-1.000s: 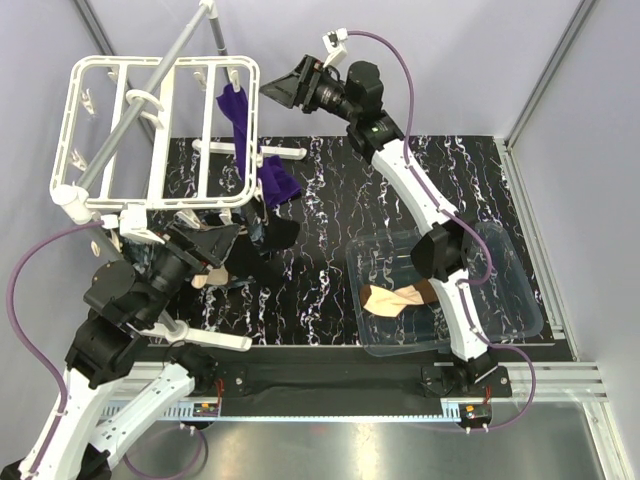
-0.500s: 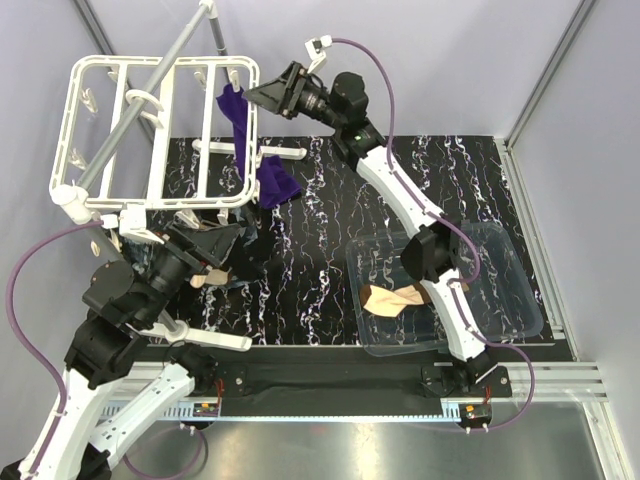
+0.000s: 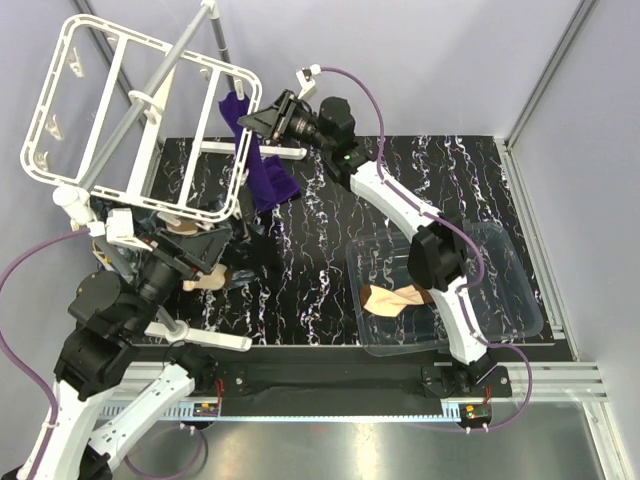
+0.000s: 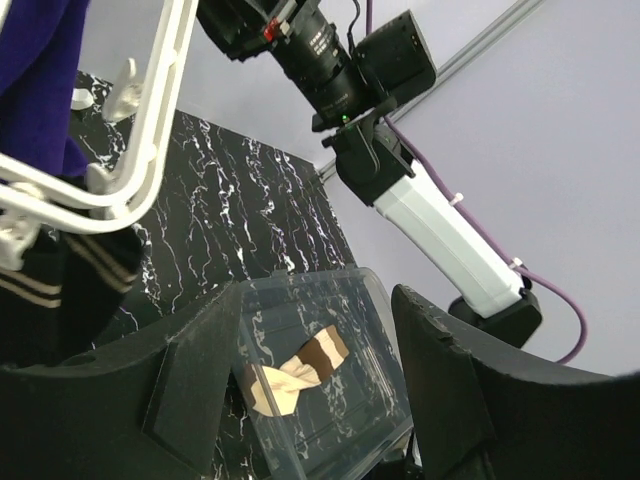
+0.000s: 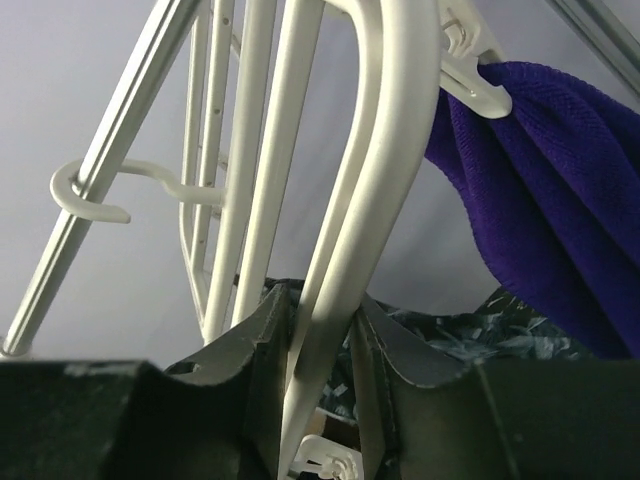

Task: Clip the socks to the hanger
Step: Adjust the hanger on the clothesline.

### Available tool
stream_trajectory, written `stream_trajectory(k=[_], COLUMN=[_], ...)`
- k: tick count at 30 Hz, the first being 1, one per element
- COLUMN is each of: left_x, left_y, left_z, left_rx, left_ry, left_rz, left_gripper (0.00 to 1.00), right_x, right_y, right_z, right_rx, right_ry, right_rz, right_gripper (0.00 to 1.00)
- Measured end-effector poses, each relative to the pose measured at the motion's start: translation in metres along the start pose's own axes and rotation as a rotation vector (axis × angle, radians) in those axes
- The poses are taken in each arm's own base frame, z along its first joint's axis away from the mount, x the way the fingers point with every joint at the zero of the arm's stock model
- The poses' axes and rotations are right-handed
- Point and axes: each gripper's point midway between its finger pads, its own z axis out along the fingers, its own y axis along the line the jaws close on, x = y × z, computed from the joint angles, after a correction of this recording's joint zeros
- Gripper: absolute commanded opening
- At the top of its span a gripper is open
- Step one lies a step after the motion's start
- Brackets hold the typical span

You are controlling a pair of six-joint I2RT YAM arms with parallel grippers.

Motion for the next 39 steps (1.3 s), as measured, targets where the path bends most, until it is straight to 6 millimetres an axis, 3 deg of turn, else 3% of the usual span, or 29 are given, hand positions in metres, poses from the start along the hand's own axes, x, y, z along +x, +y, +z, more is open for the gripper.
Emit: stream_trajectory(k=[4, 11, 14, 21, 28, 32, 39], left_x=[-0.001, -0.006, -0.009, -0.019, -0.043, -0.043, -0.042], left_y=[0.001, 0.005, 0.009, 0.024, 0.016, 0.02, 0.021], left_z=[-0.004, -0.014, -0.019, -0.034, -0.055, -0.056, -0.056], left_rx=[-0.001, -0.018, -0.033, -0.107, -0.122, -0.138, -0.14], left_ry=[-0.007, -0.028, -0.044, -0.085, -0.135, -0.13, -0.126], left_rz=[0.0, 0.004, 0.016, 0.073, 0.126, 0.144, 0.151], left_gripper=[0.66, 0.66, 0.66, 0.66, 0.67, 0.67, 0.67], right_x=[0.008, 0.012, 0.023, 0.07, 0.085, 0.099, 0.116], right_y=[0.016, 0.08, 0.099, 0.11, 0.11, 0.108, 0.103], right_z=[-0.004, -0.015, -0.017, -0.012, -0.011, -0.012, -0.032], right_rx=[0.017, -0.025, -0.028, -0.013, -0.014, -0.012, 0.038], right_ry=[-0.041, -0.188, -0.258, -0.328, -0.266, -0.184, -0.06], right_rz=[0.041, 0.1, 0.136, 0.192, 0.115, 0.002, -0.248], right_gripper=[0.2, 0.19, 0.18, 0.18, 0.45, 0.64, 0.82])
